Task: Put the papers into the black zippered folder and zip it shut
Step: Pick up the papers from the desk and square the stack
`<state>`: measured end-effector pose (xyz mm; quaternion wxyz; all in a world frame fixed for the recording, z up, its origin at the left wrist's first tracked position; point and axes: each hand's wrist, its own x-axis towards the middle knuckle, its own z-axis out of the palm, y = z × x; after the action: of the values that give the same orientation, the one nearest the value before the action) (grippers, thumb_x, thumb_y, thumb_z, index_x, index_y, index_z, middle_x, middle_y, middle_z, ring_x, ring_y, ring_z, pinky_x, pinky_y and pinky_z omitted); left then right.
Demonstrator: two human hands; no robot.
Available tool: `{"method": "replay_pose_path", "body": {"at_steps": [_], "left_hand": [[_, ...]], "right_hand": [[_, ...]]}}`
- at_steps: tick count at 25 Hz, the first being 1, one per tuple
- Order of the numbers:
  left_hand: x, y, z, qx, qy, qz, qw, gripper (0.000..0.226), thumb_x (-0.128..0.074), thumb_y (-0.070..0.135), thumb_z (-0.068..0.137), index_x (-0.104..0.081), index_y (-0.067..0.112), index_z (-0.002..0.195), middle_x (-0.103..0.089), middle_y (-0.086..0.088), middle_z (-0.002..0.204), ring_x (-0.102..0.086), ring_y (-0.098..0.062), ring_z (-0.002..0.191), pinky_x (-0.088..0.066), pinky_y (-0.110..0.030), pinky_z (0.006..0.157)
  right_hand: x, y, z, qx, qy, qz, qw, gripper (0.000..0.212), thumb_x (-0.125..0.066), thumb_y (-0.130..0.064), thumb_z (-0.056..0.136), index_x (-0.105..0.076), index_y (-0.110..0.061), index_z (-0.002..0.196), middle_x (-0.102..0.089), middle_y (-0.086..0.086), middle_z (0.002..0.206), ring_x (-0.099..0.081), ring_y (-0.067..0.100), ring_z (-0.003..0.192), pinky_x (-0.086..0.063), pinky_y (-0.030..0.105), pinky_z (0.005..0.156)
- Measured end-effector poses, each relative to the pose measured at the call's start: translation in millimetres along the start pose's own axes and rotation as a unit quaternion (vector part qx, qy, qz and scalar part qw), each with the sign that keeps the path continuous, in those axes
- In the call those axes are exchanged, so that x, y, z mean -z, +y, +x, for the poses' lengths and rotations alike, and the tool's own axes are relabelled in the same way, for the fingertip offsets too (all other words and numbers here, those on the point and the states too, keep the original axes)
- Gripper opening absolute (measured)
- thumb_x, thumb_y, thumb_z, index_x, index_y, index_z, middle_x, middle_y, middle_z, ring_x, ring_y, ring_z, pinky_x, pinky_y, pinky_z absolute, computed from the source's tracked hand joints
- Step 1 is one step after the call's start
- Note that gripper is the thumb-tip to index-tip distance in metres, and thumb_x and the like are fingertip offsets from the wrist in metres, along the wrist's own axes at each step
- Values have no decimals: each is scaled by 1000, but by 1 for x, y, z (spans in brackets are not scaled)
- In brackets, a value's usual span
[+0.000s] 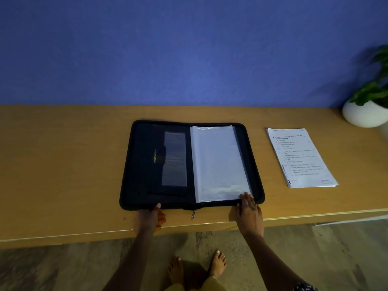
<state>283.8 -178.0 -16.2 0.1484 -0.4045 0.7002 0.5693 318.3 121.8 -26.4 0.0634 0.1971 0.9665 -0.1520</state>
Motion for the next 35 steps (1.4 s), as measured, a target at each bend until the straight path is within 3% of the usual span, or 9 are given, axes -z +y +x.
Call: {"method": "replay_pose_path", "body": {"at_steps": [4,7,10,17,20,24,27,29,35], "left_hand": [[-7,10,-12,-67,18,8,998,15,-63,27,92,-64,15,82,-71,-5,73,-71,-19,67,-60,-38,64],[-25,20,-28,-111,15,-43,993,17,-62,26,93,-64,15,80,-70,-8,73,-70,-21,67,-59,-37,62],[-62,34,-40,-133,-30,-47,990,19,-62,24,93,-66,10,81,-71,-10,73,-71,-23,67,-60,-38,63],[-207,97,-68,-155,-183,48,970,14,-66,21,89,-69,7,88,-74,-7,80,-73,-18,72,-60,-31,66],[-285,122,-89,-174,-184,88,963,10,-68,23,84,-72,15,85,-73,-5,82,-69,-19,78,-57,-34,76],[-375,139,-106,-152,-195,113,962,5,-68,17,82,-69,16,77,-64,-1,74,-58,-16,67,-43,-25,64],[-429,143,-111,-108,-187,133,967,39,-69,19,84,-63,7,120,-64,-10,116,-62,-26,102,-47,-27,79],[-458,145,-112,-105,-162,159,968,53,-68,21,86,-53,3,133,-57,-12,133,-56,-30,118,-47,-31,92],[-502,147,-119,-111,-106,177,972,34,-66,12,82,-61,3,114,-67,-14,116,-65,-31,102,-55,-36,81]], "right_hand": [[7,11,3,-14,38,35,999,41,-41,-25,101,-47,-10,138,-45,10,149,-39,25,139,-35,43,114],[18,18,10,-39,97,73,992,27,-48,-17,98,-61,-6,119,-67,16,120,-66,32,107,-55,45,89],[44,35,28,-54,136,96,985,19,-52,-13,95,-64,-5,106,-70,16,101,-66,34,91,-56,42,74],[108,120,123,-132,132,84,979,34,-65,-16,85,-64,0,116,-62,24,118,-54,41,109,-48,47,88],[134,169,173,-175,83,91,977,48,-69,-26,83,-59,-2,124,-56,24,126,-45,40,119,-44,47,94],[159,221,223,-207,44,103,972,62,-71,-34,81,-52,0,129,-53,23,130,-41,39,123,-41,45,98],[170,251,254,-223,15,105,969,66,-72,-38,80,-51,1,129,-51,22,131,-41,39,124,-42,45,99],[171,267,271,-228,-9,102,968,69,-73,-38,80,-48,1,131,-48,22,134,-40,39,126,-40,44,100],[156,272,291,-201,-18,100,974,76,-79,-39,74,-47,3,129,-48,21,129,-42,36,121,-44,44,98]]}}
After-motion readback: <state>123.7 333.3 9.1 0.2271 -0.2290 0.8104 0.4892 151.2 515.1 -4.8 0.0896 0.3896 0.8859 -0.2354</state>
